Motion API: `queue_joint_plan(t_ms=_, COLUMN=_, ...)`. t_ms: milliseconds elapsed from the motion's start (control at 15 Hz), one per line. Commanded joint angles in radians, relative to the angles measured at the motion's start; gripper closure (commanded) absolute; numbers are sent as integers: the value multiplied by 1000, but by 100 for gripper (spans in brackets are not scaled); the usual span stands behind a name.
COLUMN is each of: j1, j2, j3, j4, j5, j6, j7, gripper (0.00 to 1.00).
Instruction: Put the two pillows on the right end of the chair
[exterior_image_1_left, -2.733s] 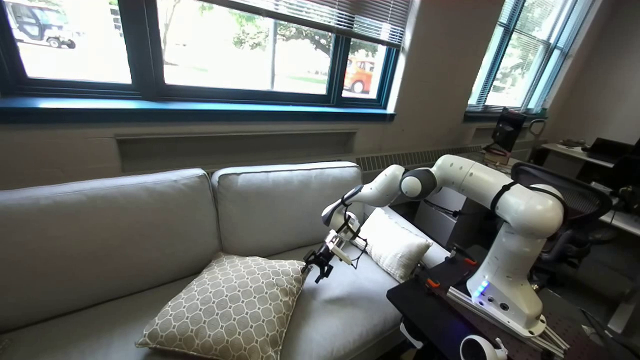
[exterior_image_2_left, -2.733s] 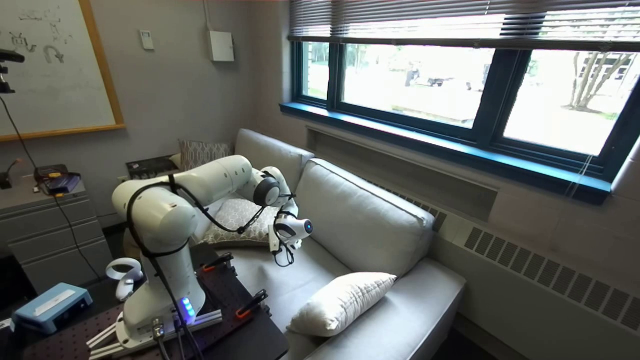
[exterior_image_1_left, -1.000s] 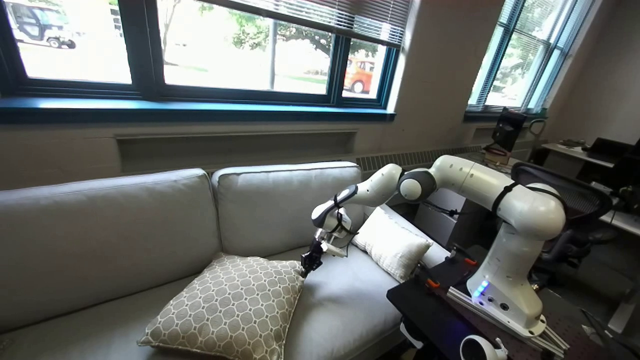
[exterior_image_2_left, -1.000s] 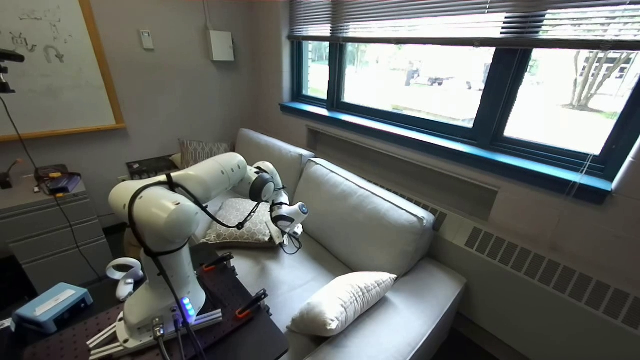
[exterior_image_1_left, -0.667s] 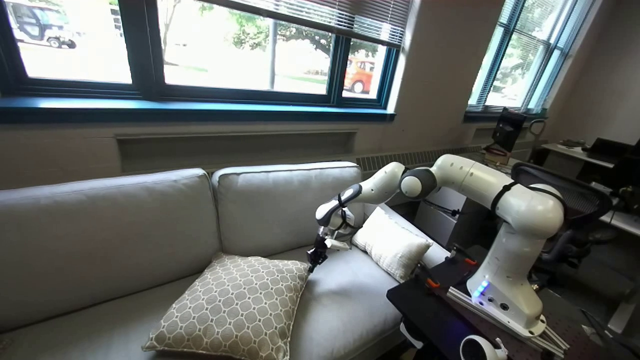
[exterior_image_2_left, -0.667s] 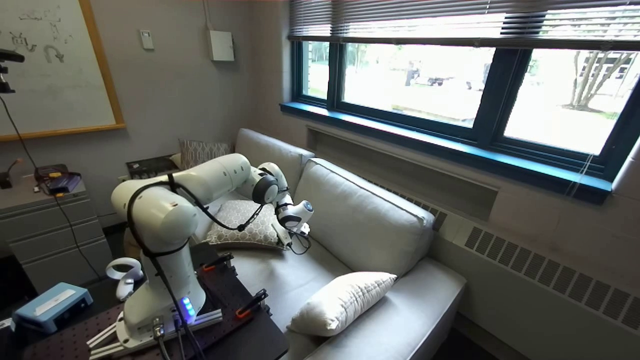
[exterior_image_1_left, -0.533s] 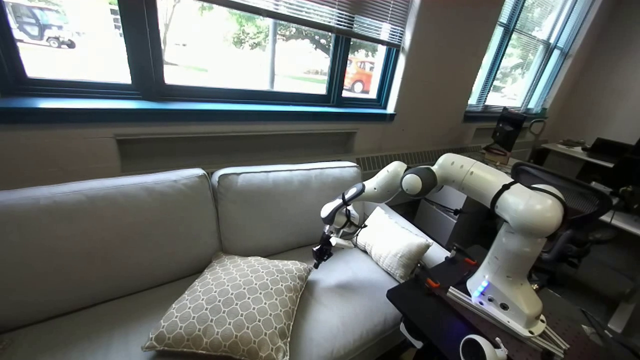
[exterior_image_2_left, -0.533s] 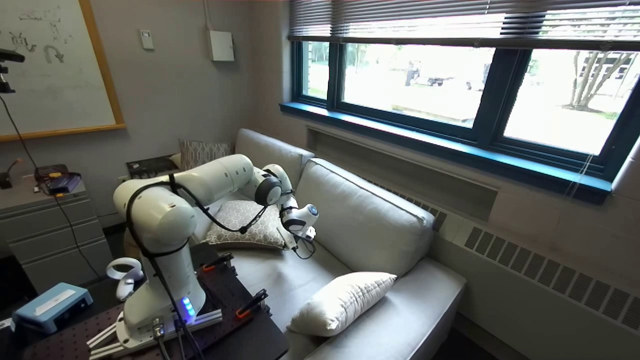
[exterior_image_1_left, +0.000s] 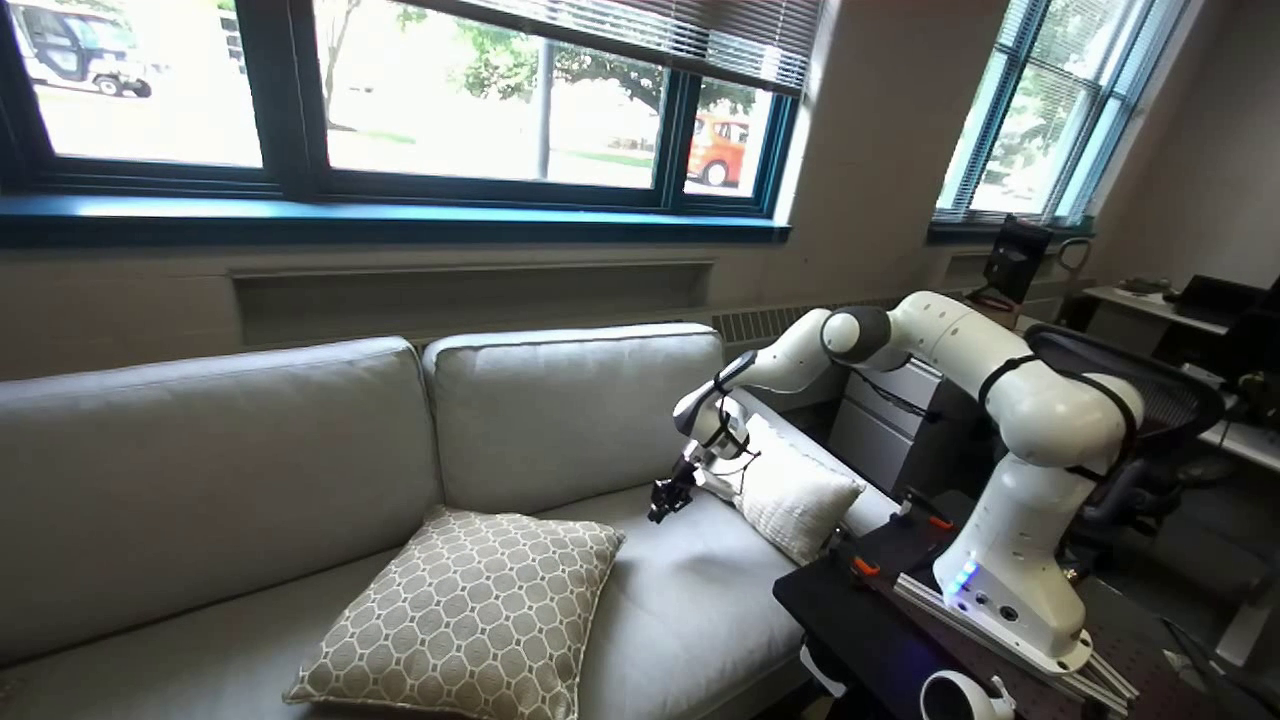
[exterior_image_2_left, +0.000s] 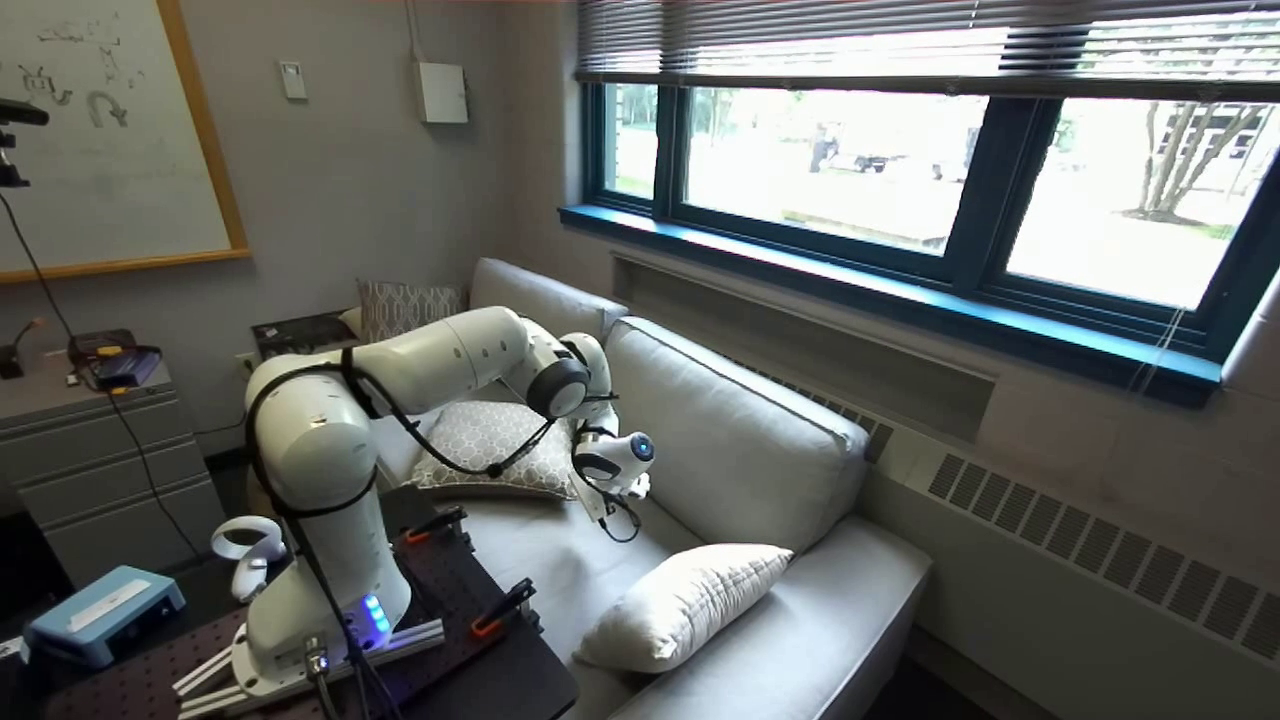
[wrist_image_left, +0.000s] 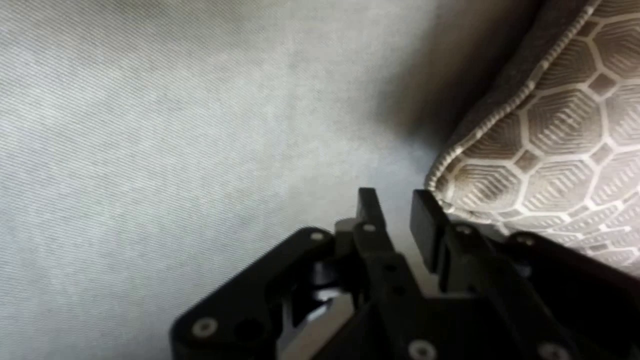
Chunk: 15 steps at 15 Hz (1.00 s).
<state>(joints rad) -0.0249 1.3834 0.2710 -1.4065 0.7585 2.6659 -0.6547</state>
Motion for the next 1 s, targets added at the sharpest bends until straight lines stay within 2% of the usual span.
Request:
queue_joint_plan(t_ms=0, j1=-46, j2=24, j3=101, j4=75, j5=-117, j6=-84, j7=-40, gripper=45)
queue_joint_plan(t_ms=200, j1=-16, j2=98, j3=129, j4=237, j5=-243, j6=-220, j7=14, gripper=23)
queue_joint_plan(t_ms=400, j1=-11, j2=184, j3=136, j4=387, j5=-321, j6=-348, j7=35, gripper=0)
queue_joint_plan(t_ms=467, j1=39, j2=90, j3=40, j4=317, j5=-161, j6=-389, j7=-40, gripper=0)
queue_joint_plan(t_ms=667, j1=88, j2=100, j3=-31, j4=373, j5=-110, j6=-466, j7=-34, gripper=0)
queue_joint_plan(t_ms=933, j1=150, j2=90, j3=-101, j4=392, j5=-82, j6=-517, j7=-27, gripper=0)
